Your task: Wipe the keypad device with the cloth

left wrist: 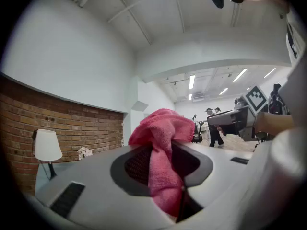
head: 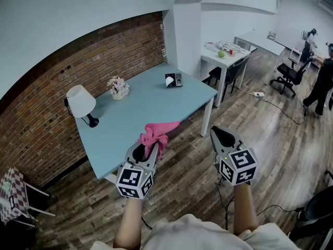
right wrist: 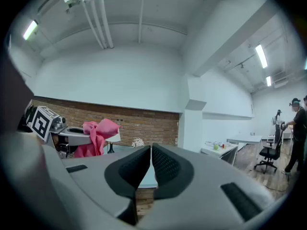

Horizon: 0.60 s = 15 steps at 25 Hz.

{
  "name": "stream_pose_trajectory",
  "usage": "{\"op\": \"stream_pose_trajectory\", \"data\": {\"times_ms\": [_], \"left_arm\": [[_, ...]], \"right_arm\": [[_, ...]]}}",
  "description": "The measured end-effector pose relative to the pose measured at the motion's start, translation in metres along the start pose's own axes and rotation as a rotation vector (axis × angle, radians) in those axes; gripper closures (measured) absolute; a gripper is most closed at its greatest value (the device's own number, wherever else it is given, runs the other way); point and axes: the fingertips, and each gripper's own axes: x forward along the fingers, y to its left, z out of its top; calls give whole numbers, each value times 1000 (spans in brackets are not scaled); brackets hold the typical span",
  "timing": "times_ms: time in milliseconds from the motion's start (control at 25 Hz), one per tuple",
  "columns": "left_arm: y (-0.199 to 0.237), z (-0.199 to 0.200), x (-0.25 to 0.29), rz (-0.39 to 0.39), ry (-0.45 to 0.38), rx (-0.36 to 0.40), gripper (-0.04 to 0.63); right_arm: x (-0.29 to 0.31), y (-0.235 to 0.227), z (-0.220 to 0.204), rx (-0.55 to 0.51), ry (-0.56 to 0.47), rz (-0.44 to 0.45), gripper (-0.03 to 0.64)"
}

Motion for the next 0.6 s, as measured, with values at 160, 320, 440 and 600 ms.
{"op": "stream_pose_trajectory", "data": {"times_ms": [160, 320, 440, 600], "left_arm": [[-6, 2, 2, 2, -1, 1, 462], [-17, 3, 8, 2, 4, 0, 462], [-27, 0, 11, 2, 13, 3, 462], [-42, -6, 14, 2, 30, 9, 460]], "right_arm": [[-2, -2, -2, -5, 5, 6, 578], [-5, -12, -4, -6, 10, 12, 578], [-10, -19, -10, -19, 21, 5, 592], [-19, -30, -18, -24, 21, 7, 595]]}}
